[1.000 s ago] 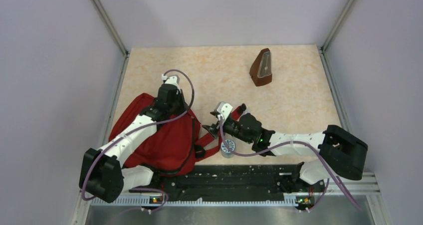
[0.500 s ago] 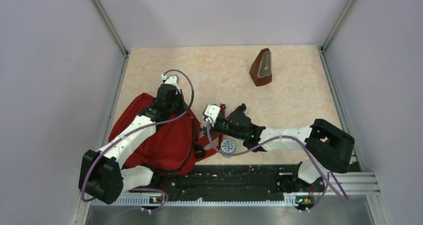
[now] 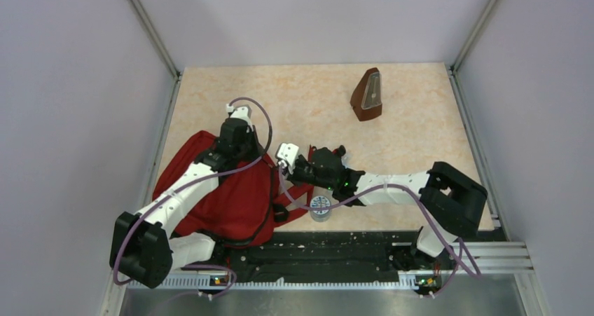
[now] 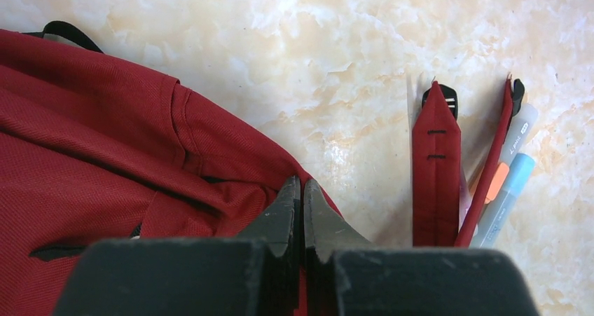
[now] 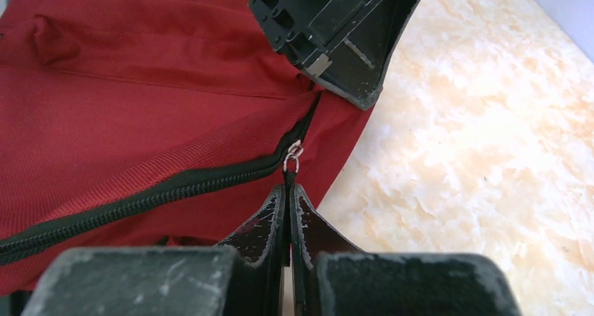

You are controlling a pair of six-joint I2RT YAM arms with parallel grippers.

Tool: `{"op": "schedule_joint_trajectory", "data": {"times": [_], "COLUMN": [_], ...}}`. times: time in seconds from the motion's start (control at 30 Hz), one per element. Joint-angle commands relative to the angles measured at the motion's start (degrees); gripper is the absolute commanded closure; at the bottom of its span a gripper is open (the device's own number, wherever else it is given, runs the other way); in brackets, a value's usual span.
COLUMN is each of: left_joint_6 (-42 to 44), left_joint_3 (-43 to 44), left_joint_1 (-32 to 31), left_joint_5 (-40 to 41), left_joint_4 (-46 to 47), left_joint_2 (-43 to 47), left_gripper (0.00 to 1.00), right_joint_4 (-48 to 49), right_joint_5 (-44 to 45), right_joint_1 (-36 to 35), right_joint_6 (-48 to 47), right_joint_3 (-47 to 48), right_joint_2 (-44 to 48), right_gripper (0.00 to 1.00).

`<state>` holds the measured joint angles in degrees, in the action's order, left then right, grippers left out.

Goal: Pack the student bag
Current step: Zip the student bag at the center of the board.

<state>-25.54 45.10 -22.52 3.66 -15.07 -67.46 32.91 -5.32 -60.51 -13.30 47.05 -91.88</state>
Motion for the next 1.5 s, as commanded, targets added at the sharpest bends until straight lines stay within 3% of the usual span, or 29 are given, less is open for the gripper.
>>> {"op": "schedule_joint_trajectory", "data": {"times": [0.0, 0.2, 0.73, 1.1, 1.17, 1.23, 1.27, 1.33, 1.47], "left_joint_6": [-0.1, 0.4, -1.9, -5.0, -3.5, -1.1, -0.6, 0.5, 2.8], "left_joint_3": [1.0, 0.6, 2.1, 8.0, 8.2, 8.0, 7.8, 7.8, 6.4], "left_joint_1": [0.3, 0.3, 3.2, 9.6, 9.6, 9.5, 9.4, 8.5, 4.0], "left_joint_5": [2.1, 4.7, 11.1, 12.1, 9.9, 6.5, 5.5, 5.3, 7.8], "left_joint_4": [6.2, 7.4, 11.0, 16.8, 15.7, 13.1, 11.3, 6.3, -3.3], "left_joint_2": [2.0, 2.9, 1.2, -5.5, -5.0, -3.6, -2.7, -0.7, 4.5], "left_gripper": [1.0, 1.0, 1.0, 0.99, 0.78, 0.47, 0.38, 0.31, 0.28], "right_joint_4": [-1.4, -3.9, -3.7, 2.5, 1.7, 0.9, 0.7, 0.6, 1.1], "right_joint_5": [-2.0, -2.2, -7.2, -4.2, -1.1, 2.2, 2.6, 3.0, 2.4], "right_joint_1": [0.1, -4.0, -16.3, -18.5, -18.5, -18.4, -18.1, -17.2, -15.3], "right_joint_6": [4.8, 8.7, 15.8, 19.2, 19.1, 18.6, 18.4, 18.4, 18.4], "right_joint_3": [-0.7, -5.2, -8.3, -5.4, -4.9, -4.6, -4.7, -4.8, -5.9], "right_joint_2": [5.1, 10.9, 10.4, 2.0, 1.8, 2.1, 2.2, 2.5, 3.2], "right_gripper": [1.0, 1.0, 1.0, 1.0, 1.0, 1.0, 1.0, 1.0, 1.0]}}
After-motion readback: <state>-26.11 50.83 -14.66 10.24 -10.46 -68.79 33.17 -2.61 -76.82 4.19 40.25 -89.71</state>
